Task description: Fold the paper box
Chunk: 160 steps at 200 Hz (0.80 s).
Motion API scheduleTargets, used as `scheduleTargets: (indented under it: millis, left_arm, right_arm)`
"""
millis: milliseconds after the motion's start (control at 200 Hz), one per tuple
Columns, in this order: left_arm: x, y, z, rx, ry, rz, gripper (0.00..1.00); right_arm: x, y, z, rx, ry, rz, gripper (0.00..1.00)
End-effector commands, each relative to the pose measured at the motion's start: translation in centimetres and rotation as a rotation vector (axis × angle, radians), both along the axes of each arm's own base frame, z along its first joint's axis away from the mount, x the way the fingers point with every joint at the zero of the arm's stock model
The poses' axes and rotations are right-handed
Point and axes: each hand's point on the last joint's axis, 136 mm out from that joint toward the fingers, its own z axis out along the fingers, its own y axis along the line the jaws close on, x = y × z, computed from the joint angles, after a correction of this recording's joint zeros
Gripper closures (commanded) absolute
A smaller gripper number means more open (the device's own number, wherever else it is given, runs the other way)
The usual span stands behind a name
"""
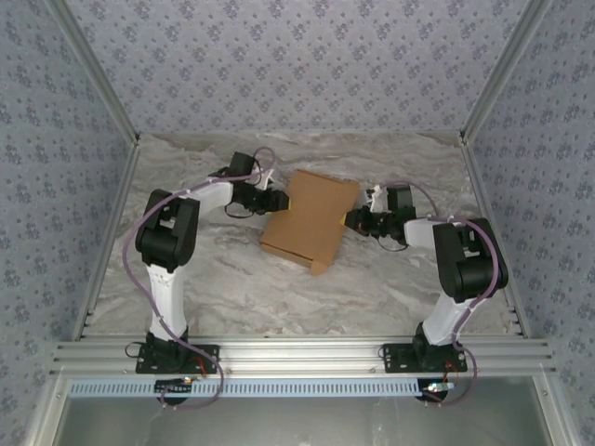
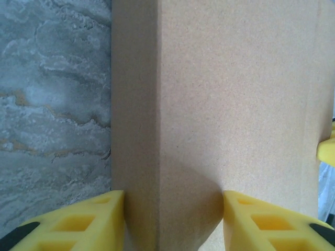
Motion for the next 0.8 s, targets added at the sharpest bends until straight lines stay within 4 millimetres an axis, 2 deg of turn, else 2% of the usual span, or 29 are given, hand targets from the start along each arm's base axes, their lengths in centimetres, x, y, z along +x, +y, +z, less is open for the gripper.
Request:
scheduleTargets:
  millis: [0,365,795]
  left_arm:
    - [-2.6,-1.4,0.3,-0.075,0.096,-0.018,0.57]
    - [-3.7,-1.4,-0.6,-0.122,0.142,0.003,0.71]
    - [-4.6,-1.4,-0.8,-0.168,0.164,0.014,0.73]
  right_arm:
    - [1.0,0.7,0.8,0.015,-0.042,0.015,0.91]
    - [1.4,1.3,3.8,0.105,-0.111,0.009,1.00]
    - [1.2,1.3,7.5,0.134,-0.188,-0.006,1.00]
